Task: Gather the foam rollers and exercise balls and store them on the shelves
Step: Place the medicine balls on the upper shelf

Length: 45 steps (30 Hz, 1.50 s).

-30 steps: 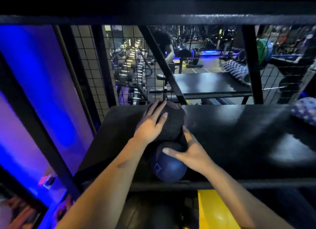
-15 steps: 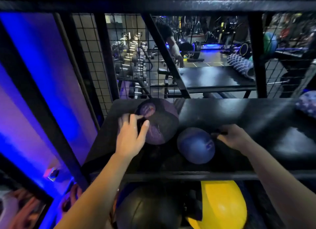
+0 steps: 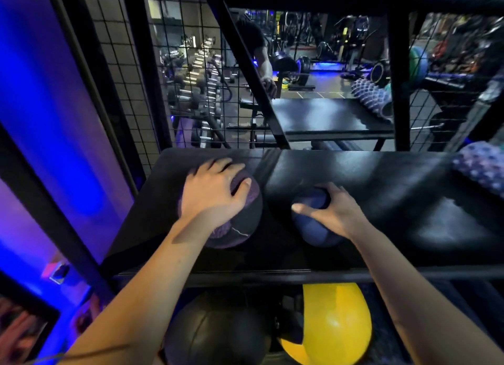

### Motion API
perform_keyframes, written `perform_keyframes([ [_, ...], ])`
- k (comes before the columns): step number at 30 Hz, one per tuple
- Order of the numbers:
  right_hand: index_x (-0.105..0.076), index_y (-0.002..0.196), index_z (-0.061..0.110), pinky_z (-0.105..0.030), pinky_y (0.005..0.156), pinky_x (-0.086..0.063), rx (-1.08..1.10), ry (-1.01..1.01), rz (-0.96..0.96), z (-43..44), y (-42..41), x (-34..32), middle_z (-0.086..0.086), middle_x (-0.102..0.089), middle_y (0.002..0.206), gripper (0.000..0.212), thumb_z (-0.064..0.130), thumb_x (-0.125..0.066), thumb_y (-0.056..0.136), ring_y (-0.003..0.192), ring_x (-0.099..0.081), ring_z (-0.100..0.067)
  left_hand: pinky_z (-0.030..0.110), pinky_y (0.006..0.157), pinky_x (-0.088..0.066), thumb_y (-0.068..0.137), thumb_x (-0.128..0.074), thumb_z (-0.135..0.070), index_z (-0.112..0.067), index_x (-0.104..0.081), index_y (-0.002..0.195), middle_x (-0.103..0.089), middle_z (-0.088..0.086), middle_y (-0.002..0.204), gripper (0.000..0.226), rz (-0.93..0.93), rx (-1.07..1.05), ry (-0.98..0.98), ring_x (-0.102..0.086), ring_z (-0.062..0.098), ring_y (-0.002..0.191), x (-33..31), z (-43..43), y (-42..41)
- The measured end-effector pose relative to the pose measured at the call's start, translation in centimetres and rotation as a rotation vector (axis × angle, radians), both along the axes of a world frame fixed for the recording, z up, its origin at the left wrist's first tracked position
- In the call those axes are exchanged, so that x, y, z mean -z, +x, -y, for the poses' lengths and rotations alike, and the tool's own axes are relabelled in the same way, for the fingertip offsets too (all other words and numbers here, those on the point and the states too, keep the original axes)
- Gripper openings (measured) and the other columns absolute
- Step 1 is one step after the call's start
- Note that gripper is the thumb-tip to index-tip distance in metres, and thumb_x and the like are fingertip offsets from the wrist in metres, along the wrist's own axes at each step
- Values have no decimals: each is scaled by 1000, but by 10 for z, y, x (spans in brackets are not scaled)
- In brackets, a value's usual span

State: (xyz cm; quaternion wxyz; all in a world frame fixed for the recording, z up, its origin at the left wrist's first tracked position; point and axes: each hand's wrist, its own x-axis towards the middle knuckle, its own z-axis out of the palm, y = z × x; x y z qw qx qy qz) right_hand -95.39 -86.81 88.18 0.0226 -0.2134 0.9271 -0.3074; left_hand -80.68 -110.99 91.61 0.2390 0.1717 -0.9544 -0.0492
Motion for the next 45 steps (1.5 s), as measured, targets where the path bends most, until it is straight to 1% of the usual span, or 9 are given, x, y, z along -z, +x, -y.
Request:
perform_keyframes([
  [4,-43,144,29,-26,108,-38,-211,82,45,-11,0,-5,1,-47,129,115,64,-92,46,121,-53,-19,47,114,-32,93,-38,-52,-36,-63,131,-58,-10,142,48,38,71,-115,-46,21,136,-2,-28,-12],
  [7,-34,152,29,-36,114,-38,-316,108,18,-19,4,-1,1,-43,134,123,62,-91,48,128,-47,-22,48,116,-30,91,-38,-47,-32,-67,127,-61,-9,138,48,42,106,-164,-48,21,135,-1,-46,-16],
  [17,-36,153,21,-37,118,-36,-317,-148,210,-38,4,-2,6,-47,146,125,73,-86,52,136,-45,-12,40,121,-20,98,-52,-41,-30,-44,147,-55,2,145,51,40,73,0,-40,22,141,-5,-52,3],
  [21,-39,143,37,-44,113,-34,-325,156,63,-31,19,-13,2,-29,125,114,74,-86,46,128,-31,-28,28,118,-21,100,-53,-36,-26,-51,144,-53,-1,146,44,-39,74,155,-41,20,138,-4,-35,15],
  [24,-36,133,47,-51,112,-34,-375,131,75,-24,39,-5,-1,-26,132,106,73,-86,43,132,-30,-33,27,116,-26,102,-45,-37,-23,-59,137,-56,-2,145,41,-128,51,118,-46,19,137,6,-30,26],
  [31,-32,143,41,-48,104,-46,-441,237,-143,-6,59,-5,-2,-39,141,102,57,-81,55,128,-43,-34,39,122,-22,105,-36,-38,-28,-59,136,-51,-9,149,40,-191,-64,-40,-35,15,147,21,-48,33],
  [37,-30,149,33,-58,106,-37,-577,585,-622,-5,53,8,-12,-28,154,105,55,-82,60,138,-31,-43,44,122,-23,103,-36,-39,-30,-60,135,-52,-9,148,40,-143,-109,-71,-37,17,145,22,-57,23],
  [41,-23,154,38,-56,117,-23,-568,416,-474,-12,44,10,-4,-20,159,93,77,-57,77,146,-18,-37,45,121,-25,103,-36,-38,-27,-61,134,-54,-7,147,41,-148,-113,-91,-39,19,143,23,-61,22],
  [45,-22,156,41,-46,121,-16,-542,113,-238,-24,43,13,5,-5,166,104,69,-75,71,150,-11,-25,46,121,-24,103,-34,-39,-28,-60,135,-54,-7,146,43,-113,-117,-109,-40,19,142,20,-65,16],
])
